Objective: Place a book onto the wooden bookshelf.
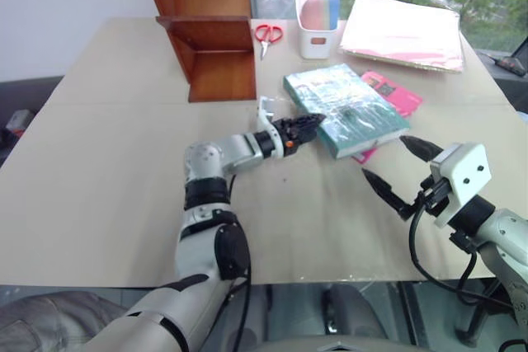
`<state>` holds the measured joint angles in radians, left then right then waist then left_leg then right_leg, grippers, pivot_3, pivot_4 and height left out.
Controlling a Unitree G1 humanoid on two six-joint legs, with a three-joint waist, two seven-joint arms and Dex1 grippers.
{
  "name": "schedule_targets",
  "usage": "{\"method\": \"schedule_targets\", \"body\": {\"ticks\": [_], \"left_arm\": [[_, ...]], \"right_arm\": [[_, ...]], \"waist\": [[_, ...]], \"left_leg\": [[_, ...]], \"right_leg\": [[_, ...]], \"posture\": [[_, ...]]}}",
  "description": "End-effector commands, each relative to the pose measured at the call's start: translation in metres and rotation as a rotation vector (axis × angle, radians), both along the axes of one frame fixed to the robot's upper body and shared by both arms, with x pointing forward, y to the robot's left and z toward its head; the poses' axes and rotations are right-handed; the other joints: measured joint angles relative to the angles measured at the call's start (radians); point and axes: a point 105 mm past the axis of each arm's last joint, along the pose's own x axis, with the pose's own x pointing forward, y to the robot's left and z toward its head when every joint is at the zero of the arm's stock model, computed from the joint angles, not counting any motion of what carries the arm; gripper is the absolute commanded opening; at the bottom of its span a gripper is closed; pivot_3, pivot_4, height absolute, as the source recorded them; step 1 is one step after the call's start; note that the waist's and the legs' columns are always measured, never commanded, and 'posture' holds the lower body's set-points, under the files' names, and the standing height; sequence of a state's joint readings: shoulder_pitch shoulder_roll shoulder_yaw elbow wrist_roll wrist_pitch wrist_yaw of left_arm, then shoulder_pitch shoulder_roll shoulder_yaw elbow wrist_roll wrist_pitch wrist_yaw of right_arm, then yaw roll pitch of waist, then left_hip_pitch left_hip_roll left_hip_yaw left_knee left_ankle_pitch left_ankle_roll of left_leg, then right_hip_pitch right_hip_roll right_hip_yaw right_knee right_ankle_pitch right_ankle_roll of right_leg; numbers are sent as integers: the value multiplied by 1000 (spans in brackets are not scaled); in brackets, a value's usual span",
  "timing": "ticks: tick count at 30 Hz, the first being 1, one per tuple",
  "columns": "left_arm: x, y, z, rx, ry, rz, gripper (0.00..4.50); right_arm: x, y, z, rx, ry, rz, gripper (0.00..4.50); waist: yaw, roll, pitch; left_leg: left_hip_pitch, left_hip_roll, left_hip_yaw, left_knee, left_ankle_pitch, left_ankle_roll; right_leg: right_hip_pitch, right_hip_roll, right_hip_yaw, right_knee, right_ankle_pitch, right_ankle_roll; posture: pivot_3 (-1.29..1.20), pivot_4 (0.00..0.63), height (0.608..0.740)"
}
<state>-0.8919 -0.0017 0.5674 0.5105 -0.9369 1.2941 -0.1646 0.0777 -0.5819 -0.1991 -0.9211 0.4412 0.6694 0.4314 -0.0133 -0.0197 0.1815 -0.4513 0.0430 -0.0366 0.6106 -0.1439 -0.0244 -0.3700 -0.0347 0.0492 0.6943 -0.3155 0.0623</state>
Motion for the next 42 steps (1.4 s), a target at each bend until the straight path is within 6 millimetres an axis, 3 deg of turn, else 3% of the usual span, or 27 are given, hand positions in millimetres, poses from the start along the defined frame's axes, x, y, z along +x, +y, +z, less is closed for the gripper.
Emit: {"method": "schedule_targets", "body": {"ticks": [1,12,16,19,24,30,33,37,40,42], "left_arm": [[2,-12,3,-59,-14,-7,4454],[17,-17,-13,-91,23,31,4454],[22,-17,-20,-89,32,49,3298],[22,-17,-20,-98,24,38,1875],[20,-9,-14,-124,12,20,76],[12,7,10,-164,-62,-6,76],[2,13,35,-148,-198,-30,76],[-24,6,72,21,-552,-104,76],[-28,0,94,159,-815,-89,76],[-31,-4,106,347,-1085,-97,76]], "right_arm": [[-1,1,8,-9,-43,15,4500],[-1,-1,7,-13,-42,4,4500],[-2,-2,5,-14,-41,1,4500],[-2,-2,4,-14,-40,0,4500],[-3,-3,2,-17,-41,-2,4500],[-4,-3,1,-12,-37,9,4500],[-3,-3,2,-10,-37,12,4500],[-1,-1,6,11,-46,23,4500],[1,0,7,27,-48,26,4500],[1,0,9,31,-51,27,4500]], "waist": [[2,0,0],[0,0,0],[0,0,0],[0,0,0],[-1,0,0],[-5,0,0],[-4,0,0],[-2,0,0],[6,0,0],[4,0,0]], "left_leg": [[0,0,0,0,0,0],[0,0,0,0,0,0],[0,0,0,0,0,0],[1,0,0,0,0,0],[1,0,0,0,0,0],[1,0,0,-1,0,0],[0,0,0,-1,0,0],[0,0,0,-1,0,0],[0,0,0,-1,0,0],[1,0,0,-1,0,0]], "right_leg": [[0,0,0,0,0,0],[0,0,0,0,0,0],[0,0,0,0,0,0],[0,0,0,0,0,0],[0,0,0,0,0,0],[0,0,0,0,0,0],[0,0,0,0,0,0],[0,0,0,0,0,0],[0,0,0,0,0,0],[1,0,0,-1,0,0]], "posture": [[0,150,740],[0,150,740],[0,150,740],[0,150,740],[0,150,740],[0,150,740],[0,150,740],[0,150,740],[0,150,740],[0,150,740]]}}
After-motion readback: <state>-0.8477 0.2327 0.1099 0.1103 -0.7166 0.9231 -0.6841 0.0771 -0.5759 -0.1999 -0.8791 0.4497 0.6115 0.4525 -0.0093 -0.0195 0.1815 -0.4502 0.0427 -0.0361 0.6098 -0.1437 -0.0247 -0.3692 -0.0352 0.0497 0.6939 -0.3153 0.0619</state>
